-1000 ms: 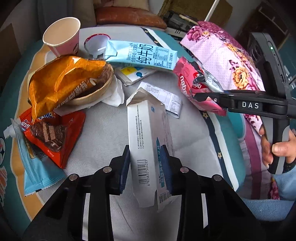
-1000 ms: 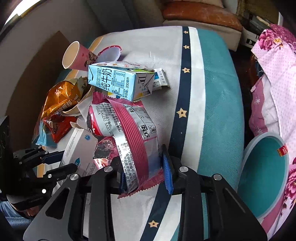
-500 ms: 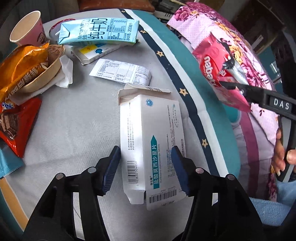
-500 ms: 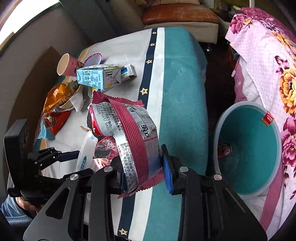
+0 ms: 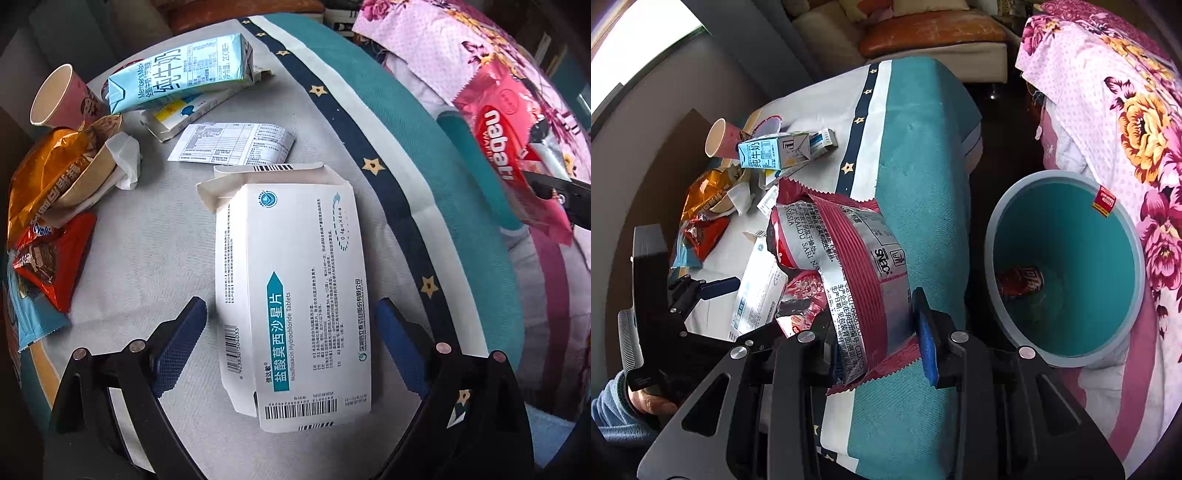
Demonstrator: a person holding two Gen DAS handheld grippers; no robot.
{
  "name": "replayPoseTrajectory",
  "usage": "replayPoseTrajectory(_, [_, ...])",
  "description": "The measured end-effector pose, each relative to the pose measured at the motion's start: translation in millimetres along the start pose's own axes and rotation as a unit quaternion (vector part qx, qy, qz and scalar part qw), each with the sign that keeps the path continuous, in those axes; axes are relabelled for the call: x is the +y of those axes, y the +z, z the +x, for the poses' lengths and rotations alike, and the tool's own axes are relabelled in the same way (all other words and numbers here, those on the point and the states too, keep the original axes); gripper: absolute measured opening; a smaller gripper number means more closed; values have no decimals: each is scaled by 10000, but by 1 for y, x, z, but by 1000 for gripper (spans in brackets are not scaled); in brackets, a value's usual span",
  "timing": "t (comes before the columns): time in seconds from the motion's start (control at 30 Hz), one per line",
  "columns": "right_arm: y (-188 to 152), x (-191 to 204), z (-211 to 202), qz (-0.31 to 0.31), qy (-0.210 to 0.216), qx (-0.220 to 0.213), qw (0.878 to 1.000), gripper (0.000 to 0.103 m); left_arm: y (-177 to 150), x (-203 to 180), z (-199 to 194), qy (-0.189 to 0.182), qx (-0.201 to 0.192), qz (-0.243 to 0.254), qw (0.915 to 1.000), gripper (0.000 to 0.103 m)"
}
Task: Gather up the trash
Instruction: 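Carry box and snack bag over the teal bin and release both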
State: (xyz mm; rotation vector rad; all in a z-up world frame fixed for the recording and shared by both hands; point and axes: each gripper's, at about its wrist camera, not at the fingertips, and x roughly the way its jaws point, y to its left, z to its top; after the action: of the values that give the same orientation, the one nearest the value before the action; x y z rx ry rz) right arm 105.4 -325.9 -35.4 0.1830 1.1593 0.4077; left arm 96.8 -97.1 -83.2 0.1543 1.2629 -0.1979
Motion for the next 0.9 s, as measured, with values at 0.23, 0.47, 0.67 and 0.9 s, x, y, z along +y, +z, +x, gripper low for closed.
replayPoseTrajectory(0.23, [-11, -9, -11, 56, 64, -193, 9998, 31, 5, 12, -26, -216, -353, -235, 9989, 65])
replayPoseTrajectory(0.47, [-11, -35, -27, 340, 138, -454, 9983, 31, 20, 1, -64, -360, -714, -181, 9966, 65])
replayPoseTrajectory(0.67, [-4, -83, -51, 807, -155, -736, 9939, 31, 60, -55, -62, -704, -794, 260, 9940, 65])
replayPoseTrajectory(0.9, [1, -145, -75, 1443, -626, -890, 9835, 31, 107, -132, -42, -1166, -756, 925, 9860, 65])
